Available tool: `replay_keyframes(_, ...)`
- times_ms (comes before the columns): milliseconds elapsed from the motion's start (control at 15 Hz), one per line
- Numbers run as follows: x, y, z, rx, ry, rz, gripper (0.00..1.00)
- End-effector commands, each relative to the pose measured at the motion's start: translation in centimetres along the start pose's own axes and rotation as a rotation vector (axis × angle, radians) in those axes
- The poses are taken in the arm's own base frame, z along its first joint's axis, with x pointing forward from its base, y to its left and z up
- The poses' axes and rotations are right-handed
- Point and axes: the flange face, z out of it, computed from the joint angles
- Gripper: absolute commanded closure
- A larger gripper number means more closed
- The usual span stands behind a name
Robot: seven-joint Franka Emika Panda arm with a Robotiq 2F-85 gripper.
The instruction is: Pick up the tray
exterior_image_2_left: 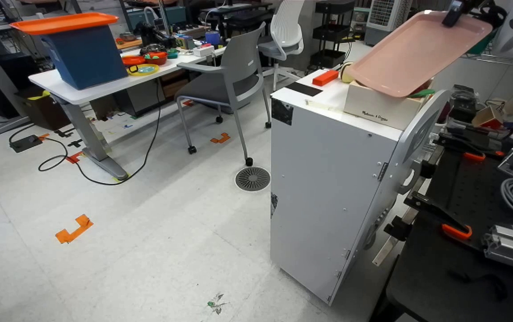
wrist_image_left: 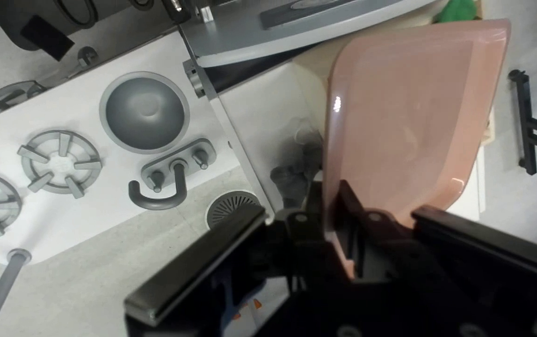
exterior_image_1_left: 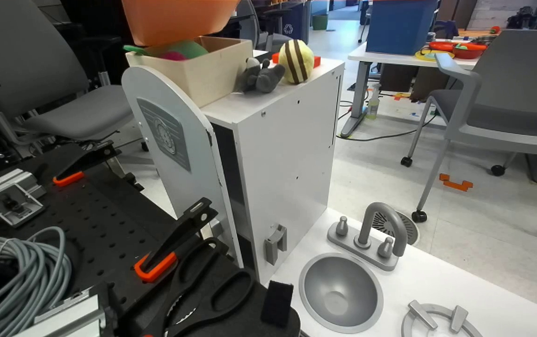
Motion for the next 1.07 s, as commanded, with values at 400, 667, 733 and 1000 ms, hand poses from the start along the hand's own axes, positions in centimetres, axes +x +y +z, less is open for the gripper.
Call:
replay_keyframes(400,1.6,2.7,3.3,-0.008,-0.085,0.029,0.98)
replay_keyframes(667,2.0,3.0,4.1,0.014,-0.103,-0.011,0.98)
replay_keyframes(733,2.1,3.1,4.2,0.018,-0.104,-0.021,0.98)
replay_keyframes(1000,2.5,3.2,4.5,0.02,-0.105,-0.042,0.85)
